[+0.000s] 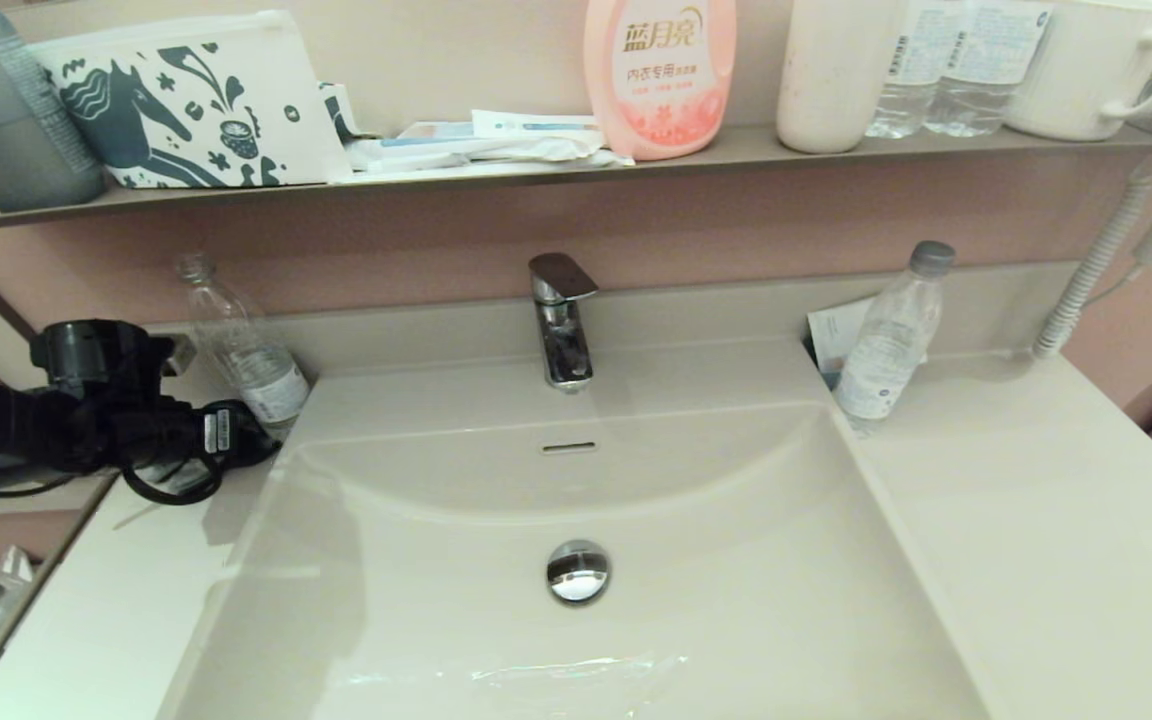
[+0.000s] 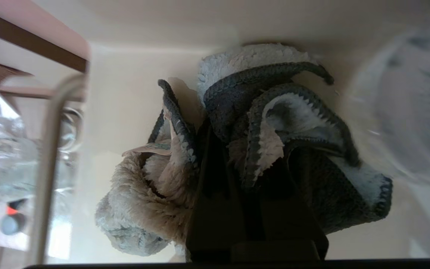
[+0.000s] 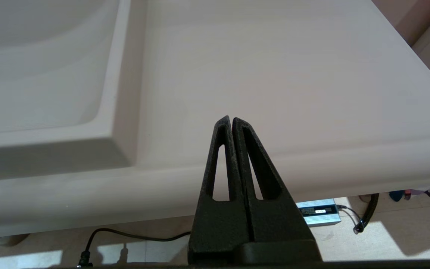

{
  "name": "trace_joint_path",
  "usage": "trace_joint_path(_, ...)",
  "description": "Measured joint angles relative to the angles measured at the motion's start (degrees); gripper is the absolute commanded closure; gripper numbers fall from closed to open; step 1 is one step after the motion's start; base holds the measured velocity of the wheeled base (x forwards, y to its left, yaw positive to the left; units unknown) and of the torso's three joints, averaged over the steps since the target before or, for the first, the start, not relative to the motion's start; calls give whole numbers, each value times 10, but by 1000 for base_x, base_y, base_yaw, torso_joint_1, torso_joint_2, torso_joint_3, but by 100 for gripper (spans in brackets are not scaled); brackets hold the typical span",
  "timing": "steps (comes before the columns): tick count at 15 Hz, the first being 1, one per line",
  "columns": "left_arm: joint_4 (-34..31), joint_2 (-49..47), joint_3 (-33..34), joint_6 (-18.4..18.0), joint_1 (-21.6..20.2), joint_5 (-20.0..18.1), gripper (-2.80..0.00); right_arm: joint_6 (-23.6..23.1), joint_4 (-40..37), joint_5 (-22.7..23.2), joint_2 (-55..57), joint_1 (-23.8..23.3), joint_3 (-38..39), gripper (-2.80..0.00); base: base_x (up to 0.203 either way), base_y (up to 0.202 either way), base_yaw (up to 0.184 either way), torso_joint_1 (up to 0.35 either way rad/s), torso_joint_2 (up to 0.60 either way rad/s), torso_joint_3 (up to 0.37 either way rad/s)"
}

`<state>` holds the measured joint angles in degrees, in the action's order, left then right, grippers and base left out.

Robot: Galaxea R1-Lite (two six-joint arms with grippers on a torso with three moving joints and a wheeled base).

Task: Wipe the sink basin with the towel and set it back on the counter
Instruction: Wipe the sink

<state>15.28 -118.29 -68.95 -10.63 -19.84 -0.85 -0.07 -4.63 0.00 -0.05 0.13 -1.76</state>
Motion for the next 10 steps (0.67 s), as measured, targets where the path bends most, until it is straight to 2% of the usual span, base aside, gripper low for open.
trace_joint_path(2, -1, -7, -10, -20, -9, -1, 0, 0, 0, 0, 0, 0, 0, 0, 0, 0, 0, 0, 0, 0)
trace_joint_path(5, -9, -1, -8, -21, -14, -6, 0, 0, 0, 0, 0, 0, 0, 0, 0, 0, 0, 0, 0, 0)
trace_joint_path(10, -109, 74, 26, -12, -18, -4, 0, 0, 0, 0, 0, 0, 0, 0, 0, 0, 0, 0, 0, 0)
